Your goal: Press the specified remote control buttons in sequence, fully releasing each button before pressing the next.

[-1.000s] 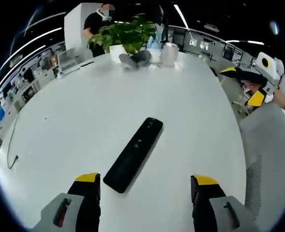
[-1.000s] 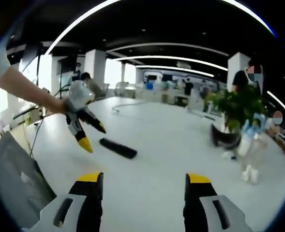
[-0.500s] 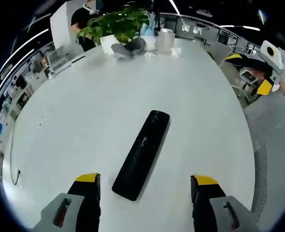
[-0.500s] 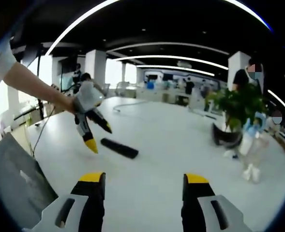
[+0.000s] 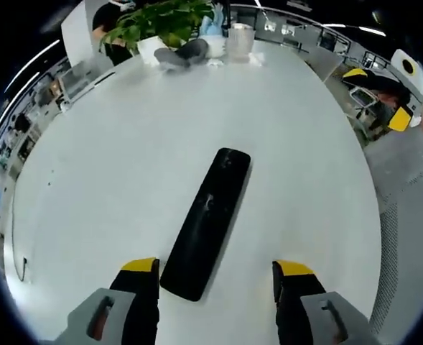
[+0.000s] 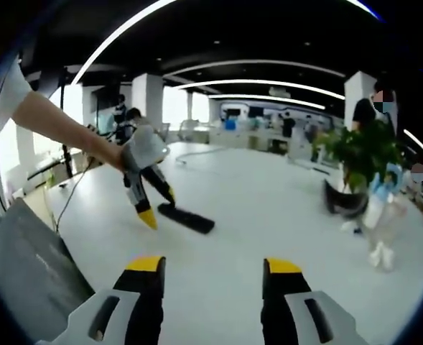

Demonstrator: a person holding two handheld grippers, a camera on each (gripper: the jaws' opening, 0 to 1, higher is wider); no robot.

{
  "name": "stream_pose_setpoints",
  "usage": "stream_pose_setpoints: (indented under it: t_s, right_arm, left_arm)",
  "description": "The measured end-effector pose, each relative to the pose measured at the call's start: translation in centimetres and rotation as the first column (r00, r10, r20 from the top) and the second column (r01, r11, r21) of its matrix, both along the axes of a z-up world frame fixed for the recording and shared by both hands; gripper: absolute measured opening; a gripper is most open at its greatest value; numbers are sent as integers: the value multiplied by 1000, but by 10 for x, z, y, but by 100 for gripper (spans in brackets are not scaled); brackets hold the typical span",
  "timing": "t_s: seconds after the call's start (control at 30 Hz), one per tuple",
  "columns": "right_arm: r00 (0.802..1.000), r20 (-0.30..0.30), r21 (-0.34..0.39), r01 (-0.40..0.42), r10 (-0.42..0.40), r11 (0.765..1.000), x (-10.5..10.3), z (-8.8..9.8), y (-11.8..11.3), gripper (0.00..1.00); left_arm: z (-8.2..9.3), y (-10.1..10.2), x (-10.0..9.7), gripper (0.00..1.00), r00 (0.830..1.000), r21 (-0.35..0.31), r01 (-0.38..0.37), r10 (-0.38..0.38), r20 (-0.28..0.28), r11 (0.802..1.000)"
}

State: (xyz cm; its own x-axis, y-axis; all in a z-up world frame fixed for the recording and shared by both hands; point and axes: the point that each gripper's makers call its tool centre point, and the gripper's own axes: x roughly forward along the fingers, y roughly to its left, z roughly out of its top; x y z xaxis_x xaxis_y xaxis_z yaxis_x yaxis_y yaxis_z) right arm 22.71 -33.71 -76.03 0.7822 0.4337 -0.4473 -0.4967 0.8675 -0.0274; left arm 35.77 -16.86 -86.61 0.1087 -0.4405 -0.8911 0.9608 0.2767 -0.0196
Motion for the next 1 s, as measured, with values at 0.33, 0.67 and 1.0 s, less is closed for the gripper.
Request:
stream_pose_setpoints:
  t_s: [0.33,0.67,1.0]
  right_arm:
    - [1000,-6,-3,-7,7,1000,0,-1,1,50]
    - [1000,-6,-10,-8,8,1000,-1,-2,0,49]
    - [1000,-8,-23,-13,13,1000,-1,-4,0,49]
  left_arm:
    - [1,0,4,41,1000,12,9,-9,10,1000]
    - [2,2,-3,25,996,26,83,-83,23,996]
    - [2,4,-15,25,990,29,137,-138,22,990]
